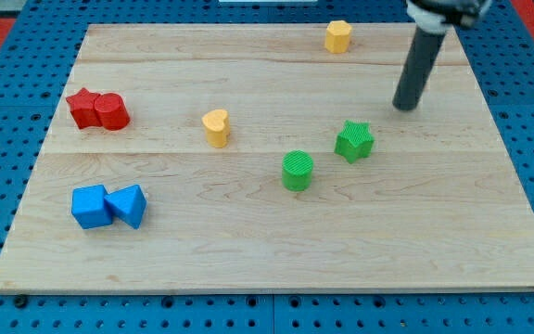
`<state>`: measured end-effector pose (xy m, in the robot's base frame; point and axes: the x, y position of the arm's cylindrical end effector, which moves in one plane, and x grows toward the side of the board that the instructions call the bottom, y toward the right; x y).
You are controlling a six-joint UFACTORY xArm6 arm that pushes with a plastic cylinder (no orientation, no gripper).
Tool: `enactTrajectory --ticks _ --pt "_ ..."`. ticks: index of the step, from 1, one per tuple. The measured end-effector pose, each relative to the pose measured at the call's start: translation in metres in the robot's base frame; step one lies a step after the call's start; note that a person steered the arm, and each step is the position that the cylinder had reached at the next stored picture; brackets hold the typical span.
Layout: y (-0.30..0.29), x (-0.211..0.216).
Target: Push the yellow hexagon to the top center of the board
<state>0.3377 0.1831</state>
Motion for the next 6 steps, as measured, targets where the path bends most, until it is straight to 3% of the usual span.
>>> enactTrajectory --ticks 1,2,4,6 --pt "0.010 -0.072" --pt "-0.026 -0.098" --pt "-0.064 -0.122" --pt "-0.175 -0.124"
